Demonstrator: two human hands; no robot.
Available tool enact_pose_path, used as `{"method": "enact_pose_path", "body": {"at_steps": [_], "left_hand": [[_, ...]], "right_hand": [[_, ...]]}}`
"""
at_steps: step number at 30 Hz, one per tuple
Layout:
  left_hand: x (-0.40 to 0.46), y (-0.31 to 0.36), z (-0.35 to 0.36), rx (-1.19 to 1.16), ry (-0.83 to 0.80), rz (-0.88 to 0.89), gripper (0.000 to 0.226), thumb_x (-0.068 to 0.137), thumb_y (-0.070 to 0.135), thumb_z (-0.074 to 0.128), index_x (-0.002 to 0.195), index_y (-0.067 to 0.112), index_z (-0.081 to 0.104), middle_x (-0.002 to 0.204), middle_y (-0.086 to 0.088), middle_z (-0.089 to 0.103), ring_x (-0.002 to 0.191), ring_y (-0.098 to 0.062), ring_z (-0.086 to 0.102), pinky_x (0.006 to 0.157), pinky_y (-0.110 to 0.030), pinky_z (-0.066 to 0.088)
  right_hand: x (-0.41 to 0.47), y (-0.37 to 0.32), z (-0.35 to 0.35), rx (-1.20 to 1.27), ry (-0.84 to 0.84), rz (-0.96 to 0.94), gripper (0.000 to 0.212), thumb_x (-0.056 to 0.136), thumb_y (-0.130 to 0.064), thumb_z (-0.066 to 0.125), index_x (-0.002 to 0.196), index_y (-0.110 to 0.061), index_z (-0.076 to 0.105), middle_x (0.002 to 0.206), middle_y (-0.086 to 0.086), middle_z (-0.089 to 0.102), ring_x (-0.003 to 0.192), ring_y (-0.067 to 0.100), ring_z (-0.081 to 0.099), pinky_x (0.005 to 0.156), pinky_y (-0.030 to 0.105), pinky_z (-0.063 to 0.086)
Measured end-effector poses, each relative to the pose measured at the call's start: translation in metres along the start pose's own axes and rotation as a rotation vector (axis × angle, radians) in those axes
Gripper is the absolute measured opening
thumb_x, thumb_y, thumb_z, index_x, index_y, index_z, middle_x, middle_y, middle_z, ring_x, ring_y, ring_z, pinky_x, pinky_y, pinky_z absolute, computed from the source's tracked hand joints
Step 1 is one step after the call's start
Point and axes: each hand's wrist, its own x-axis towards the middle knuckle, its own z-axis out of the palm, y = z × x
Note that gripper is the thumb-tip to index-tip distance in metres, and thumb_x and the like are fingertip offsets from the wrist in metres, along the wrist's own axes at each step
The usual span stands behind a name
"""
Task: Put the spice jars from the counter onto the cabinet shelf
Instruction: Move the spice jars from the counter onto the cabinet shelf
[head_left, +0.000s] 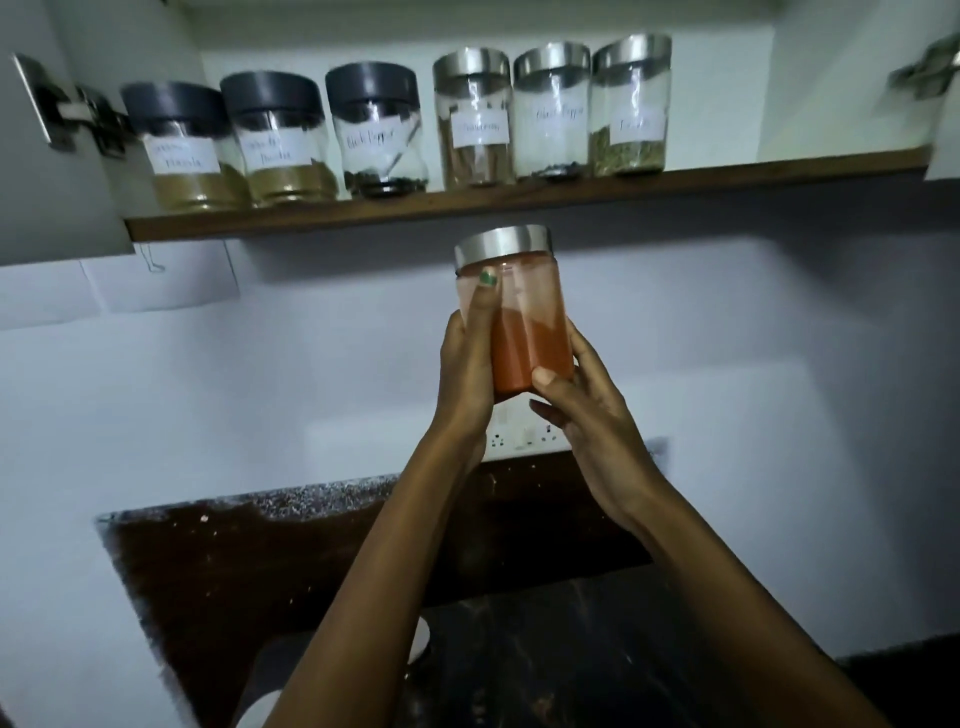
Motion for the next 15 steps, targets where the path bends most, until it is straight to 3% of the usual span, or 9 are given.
{"method": "enact_pose_path", "body": {"at_steps": [4,6,9,13,15], "left_hand": [[0.002,0.012,0.004,-0.009,-0.082,0.013,0.074,0.074,0.071,0.038,0.125,0.020,0.054,0.117,-0.009,0.067,0.100,-0.024,0.069,0.088,-0.043,0.056],[0.006,0.017,0.006,0.000,-0.123,0.034,0.073,0.076,0.071,0.035,0.125,0.021,0.054,0.116,-0.008,0.068,0.099,-0.023,0.070,0.084,-0.038,0.058],[0.011,0.018,0.012,0.013,-0.137,0.064,0.059,0.085,0.068,0.029,0.117,0.027,0.058,0.110,-0.004,0.070,0.094,-0.016,0.071,0.074,-0.025,0.059],[0.012,0.018,0.028,0.020,-0.135,0.016,0.058,0.092,0.062,0.031,0.131,0.023,0.047,0.123,-0.003,0.062,0.107,-0.017,0.064,0.093,-0.036,0.053],[0.010,0.018,0.036,-0.001,-0.135,0.005,0.054,0.092,0.058,0.035,0.132,0.022,0.044,0.124,-0.003,0.060,0.107,-0.016,0.063,0.093,-0.035,0.052]], "right_hand": [[-0.001,-0.014,0.000,-0.037,0.089,-0.085,0.071,0.076,-0.048,0.066,0.140,-0.041,0.035,0.118,-0.030,0.056,0.106,-0.010,0.058,0.078,0.008,0.050],[-0.002,-0.019,0.000,-0.067,0.142,-0.130,0.073,0.073,-0.051,0.067,0.139,-0.042,0.035,0.119,-0.029,0.054,0.104,-0.010,0.059,0.074,0.006,0.049],[-0.002,-0.023,0.002,-0.184,0.270,-0.196,0.075,0.068,-0.054,0.071,0.133,-0.048,0.035,0.125,-0.024,0.047,0.111,0.001,0.057,0.083,0.012,0.052],[0.005,-0.029,0.002,-0.439,0.452,-0.342,0.081,0.065,-0.040,0.079,0.133,-0.038,0.034,0.125,-0.016,0.039,0.114,0.004,0.049,0.091,0.021,0.047],[0.007,-0.028,0.002,-0.595,0.532,-0.380,0.086,0.065,-0.033,0.084,0.136,-0.026,0.036,0.128,-0.004,0.038,0.117,0.013,0.047,0.092,0.029,0.049]]}}
